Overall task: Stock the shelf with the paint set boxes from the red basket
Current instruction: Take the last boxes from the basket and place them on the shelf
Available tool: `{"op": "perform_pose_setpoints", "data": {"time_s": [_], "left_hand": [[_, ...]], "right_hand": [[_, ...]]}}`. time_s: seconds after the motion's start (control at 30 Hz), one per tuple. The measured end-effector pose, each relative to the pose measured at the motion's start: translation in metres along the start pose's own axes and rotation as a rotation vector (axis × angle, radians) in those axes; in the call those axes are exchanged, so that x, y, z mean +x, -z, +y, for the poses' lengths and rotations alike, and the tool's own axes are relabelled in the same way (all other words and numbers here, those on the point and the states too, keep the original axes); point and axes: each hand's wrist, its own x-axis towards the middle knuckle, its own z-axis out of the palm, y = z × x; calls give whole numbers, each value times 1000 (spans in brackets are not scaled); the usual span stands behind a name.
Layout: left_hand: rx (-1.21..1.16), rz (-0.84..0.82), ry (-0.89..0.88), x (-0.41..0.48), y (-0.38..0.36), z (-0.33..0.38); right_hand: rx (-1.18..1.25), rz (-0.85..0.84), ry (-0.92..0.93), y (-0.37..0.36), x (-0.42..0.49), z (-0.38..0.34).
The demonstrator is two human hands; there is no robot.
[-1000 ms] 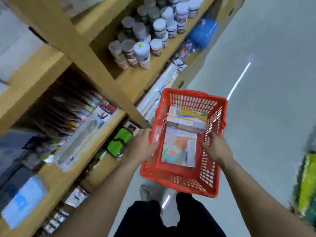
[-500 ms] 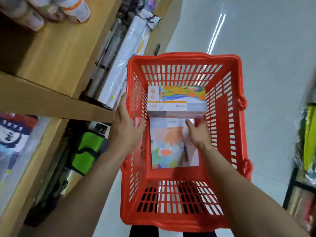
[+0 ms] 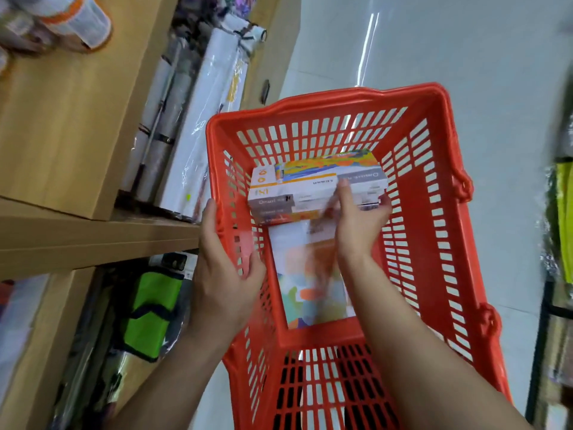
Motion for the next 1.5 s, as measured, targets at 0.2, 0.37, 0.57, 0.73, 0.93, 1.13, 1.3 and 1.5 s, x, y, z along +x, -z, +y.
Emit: {"op": "perform_pose_setpoints", "data": {"time_s": [0.2,0.37,0.57,0.73,0.93,1.13,1.3,1.5], "left_hand": [[2,8,-1,0,-1,3],[0,-1,8,0,0,5],[-40,-22,24,-1,3,3],[-89,-14,13,0,6,5],[-81,-36,-3,-5,6,8],[-71,-28,0,-4,7,6],[-26,-37,8,-5,8,10],[-32,-35,17,-4,6,14]], "right_hand": [[-195,47,-161,-39,-5,-6],[-120,-18,-190,-31,-1,2],[-74,-121,-34,-1,-14,-9],[-208,-460,83,64,-18,-14],[-445,-640,-48,93,-26,11],[-552,-601,-110,90,-35,16],[-662,-609,-96,90,-37,15],[-749,-687,-19,69,-58,13]]}}
